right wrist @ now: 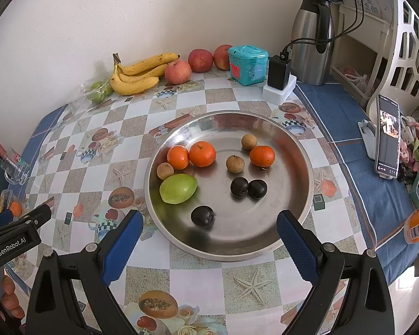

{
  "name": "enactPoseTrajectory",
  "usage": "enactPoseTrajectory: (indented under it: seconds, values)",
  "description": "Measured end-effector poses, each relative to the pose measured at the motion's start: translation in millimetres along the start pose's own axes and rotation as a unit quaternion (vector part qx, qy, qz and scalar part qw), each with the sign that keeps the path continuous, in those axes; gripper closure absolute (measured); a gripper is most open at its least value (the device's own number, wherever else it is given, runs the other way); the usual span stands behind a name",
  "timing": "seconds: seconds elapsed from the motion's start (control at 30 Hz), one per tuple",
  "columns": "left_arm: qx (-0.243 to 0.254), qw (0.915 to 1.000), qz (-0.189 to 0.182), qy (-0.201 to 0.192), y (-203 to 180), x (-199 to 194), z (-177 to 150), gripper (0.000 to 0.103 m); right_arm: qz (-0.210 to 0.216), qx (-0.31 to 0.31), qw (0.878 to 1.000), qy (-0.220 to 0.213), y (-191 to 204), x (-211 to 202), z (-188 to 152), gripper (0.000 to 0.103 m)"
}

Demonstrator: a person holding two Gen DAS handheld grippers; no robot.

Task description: Organize fruits

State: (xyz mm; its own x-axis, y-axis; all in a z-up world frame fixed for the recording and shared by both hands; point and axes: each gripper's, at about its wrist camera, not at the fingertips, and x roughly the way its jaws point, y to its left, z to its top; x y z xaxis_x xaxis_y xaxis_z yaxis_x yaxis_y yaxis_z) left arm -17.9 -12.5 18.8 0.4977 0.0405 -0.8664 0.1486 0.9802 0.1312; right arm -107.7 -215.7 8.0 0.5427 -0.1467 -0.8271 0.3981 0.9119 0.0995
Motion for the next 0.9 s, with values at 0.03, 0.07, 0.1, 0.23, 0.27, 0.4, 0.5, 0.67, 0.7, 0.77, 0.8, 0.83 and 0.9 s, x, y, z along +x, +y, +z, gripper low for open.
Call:
enactPoseTrajectory:
  seconds: [0.03,0.07,0.1,0.23,0.27,0.4,0.5,0.67,0.7,0.77,0.8,0.83,0.9]
  values:
    - [0.000,1.0000,0.000,0.000,0.0,0.1,0.0,0.000,0.000,0.000,1.000,0.000,-0.2,0.0,0.2,0.006]
    - [0.000,1.0000,0.000,0.000,0.0,0.0,-0.1,0.000,0.000,0.000,1.000,0.000,0.1,0.2,-0.5,0.006]
    - [0.000,1.0000,0.000,0.000,0.1,0.0,-0.2,0.000,0.000,0.000,1.000,0.000,0.1,0.3,-0.5,0.006]
    - [0.000,1.0000,0.000,0.000,0.3,0.2,-0.2,0.000,0.000,0.000,1.000,0.000,0.0,0.3,-0.6,0.006]
    - [0.000,1.0000,0.000,0.000,0.3,0.1,-0.1,0.000,0.000,0.000,1.000,0.000,0.2,0.3,-0.5,0.006]
    - [0.000,1.0000,0.000,0.000,0.3,0.3,-0.1,0.000,-0.001,0.000,1.000,0.001,0.0,0.4,-0.6,0.006]
    - [0.000,1.0000,0.000,0.000,0.4,0.3,0.0,0.000,-0.001,-0.002,1.000,0.001,-0.7,0.8,-1.5,0.006]
    - [0.000,1.0000,0.000,0.000,0.3,0.7,0.1,0.000,-0.001,-0.002,1.000,0.001,-0.6,0.8,-1.4,0.006]
    - [0.001,1.0000,0.000,0.000,0.3,0.8,0.1,0.000,-0.001,-0.002,1.000,0.001,-0.8,0.5,-1.6,0.006]
    - [0.001,1.0000,0.000,0.000,0.2,0.9,0.1,0.000,-0.002,-0.003,1.000,0.001,-0.5,0.3,-1.0,0.006]
    - [0.001,1.0000,0.000,0.000,0.1,1.0,0.1,0.000,-0.002,-0.003,1.000,0.001,-0.6,0.0,-1.1,0.006]
    - [0.000,1.0000,0.000,0.000,0.0,1.1,0.1,0.000,-0.002,-0.004,1.000,0.001,-0.4,-0.1,-1.3,0.006]
    - [0.000,1.0000,0.000,0.000,-0.2,1.3,-0.1,0.000,-0.003,-0.004,1.000,0.001,-0.3,-0.5,-1.8,0.006]
